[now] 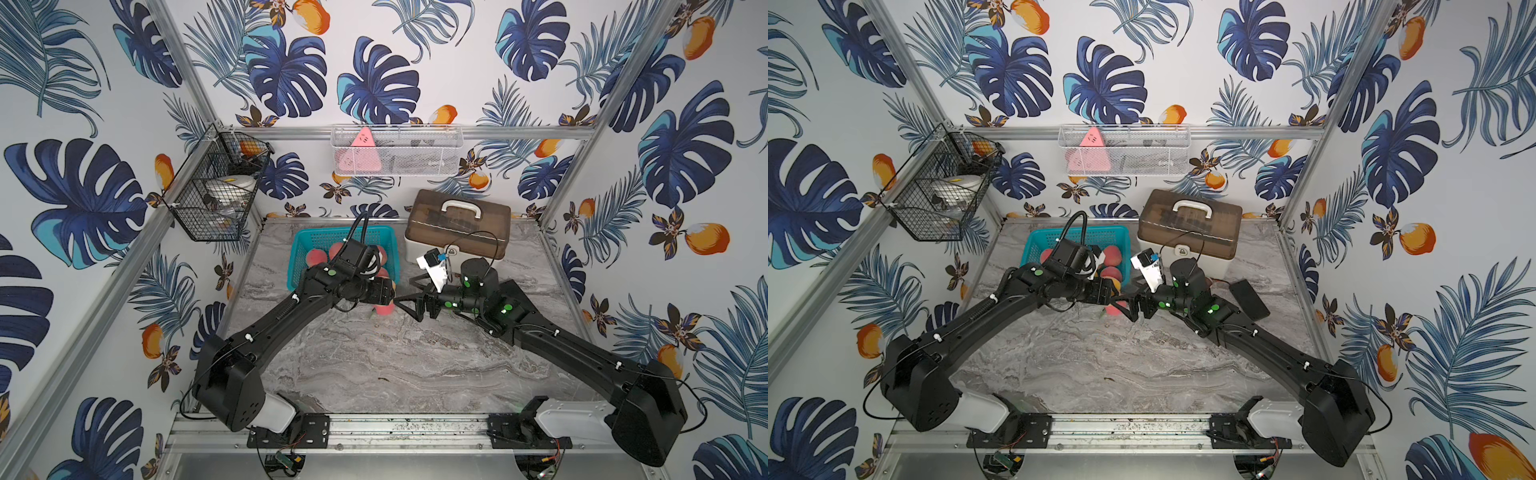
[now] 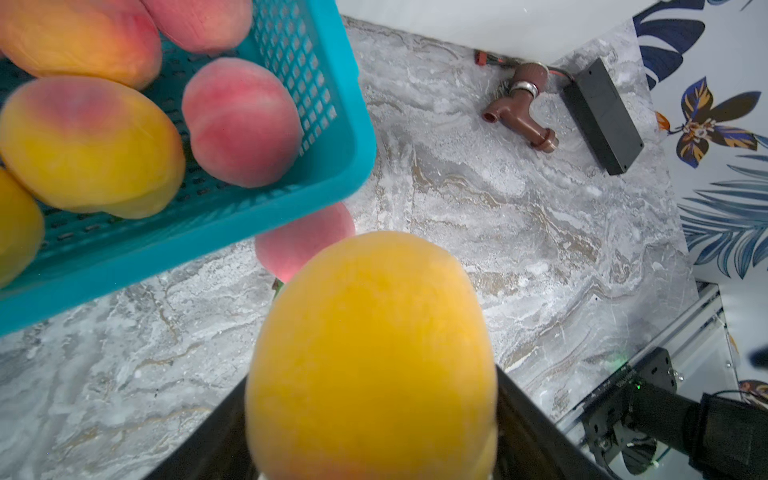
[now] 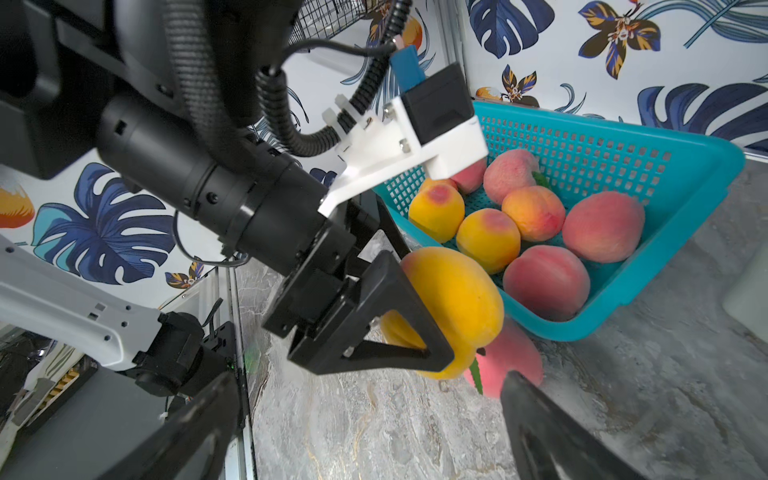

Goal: Put the peaches into the basket
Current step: Pick up the peach from the center of the board, then place the peach in the basket.

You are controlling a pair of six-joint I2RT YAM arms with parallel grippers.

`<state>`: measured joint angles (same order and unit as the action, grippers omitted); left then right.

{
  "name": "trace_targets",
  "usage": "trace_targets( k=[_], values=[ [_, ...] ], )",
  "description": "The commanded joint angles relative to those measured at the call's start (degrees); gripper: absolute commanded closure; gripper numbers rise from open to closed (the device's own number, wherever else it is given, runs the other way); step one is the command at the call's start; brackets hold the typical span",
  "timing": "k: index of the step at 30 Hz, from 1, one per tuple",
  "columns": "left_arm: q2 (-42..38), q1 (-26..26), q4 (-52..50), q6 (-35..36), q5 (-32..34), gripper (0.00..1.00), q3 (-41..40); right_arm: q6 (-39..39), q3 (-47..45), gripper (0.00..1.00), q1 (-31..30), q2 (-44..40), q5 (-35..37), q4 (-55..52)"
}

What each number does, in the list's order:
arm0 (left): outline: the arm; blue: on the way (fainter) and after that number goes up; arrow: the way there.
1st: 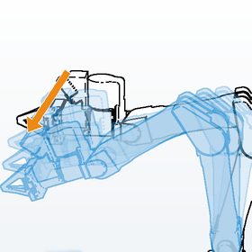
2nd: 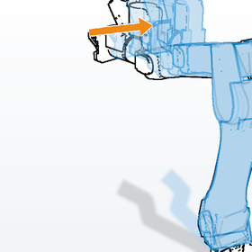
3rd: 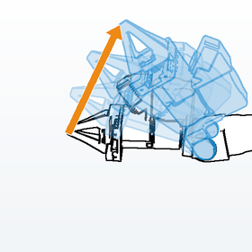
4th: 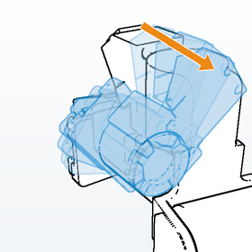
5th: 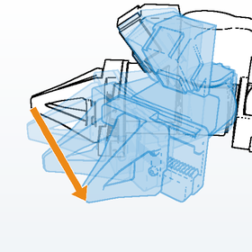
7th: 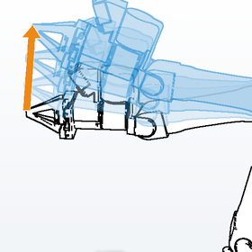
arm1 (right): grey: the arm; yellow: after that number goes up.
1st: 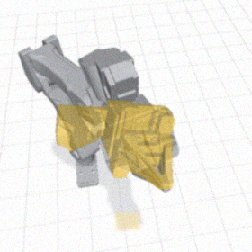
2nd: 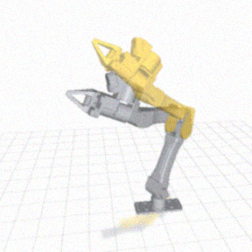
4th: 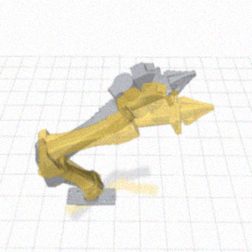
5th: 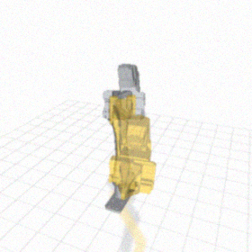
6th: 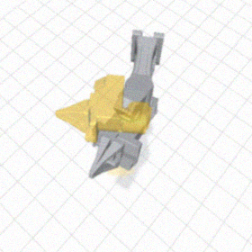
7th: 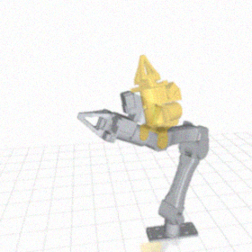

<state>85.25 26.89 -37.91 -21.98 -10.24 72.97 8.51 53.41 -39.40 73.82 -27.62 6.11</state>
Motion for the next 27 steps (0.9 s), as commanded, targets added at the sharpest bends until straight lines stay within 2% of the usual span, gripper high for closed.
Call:
trace_targets(
  k=[1, 8, 18, 24, 27],
  values=[
    [1.89, -1.61, -1.03, 2.27, -1.10, 0.27, 2.35, 0.08, 2.16, 0.00, 1.13, 1.67, -2.37, -0.10],
    [6.24, -5.66, -1.28, 4.07, -2.98, 0.27, 7.49, 0.52, 6.84, 0.00, 3.09, 6.50, -3.44, -0.89],
    [13.92, -10.42, -1.98, 6.60, -3.65, 0.27, 15.50, -1.48, 15.17, 0.00, 3.69, 12.73, 1.20, -8.30],
    [18.60, -11.68, -1.17, 5.85, -2.05, 0.27, 19.94, -1.69, 17.65, 0.00, 4.06, 15.12, 2.08, -10.73],
    [20.72, -11.86, -0.95, 5.67, 0.75, 0.27, 21.52, -1.97, 17.78, 0.00, 4.11, 15.04, 3.13, -11.12]
  ],
)
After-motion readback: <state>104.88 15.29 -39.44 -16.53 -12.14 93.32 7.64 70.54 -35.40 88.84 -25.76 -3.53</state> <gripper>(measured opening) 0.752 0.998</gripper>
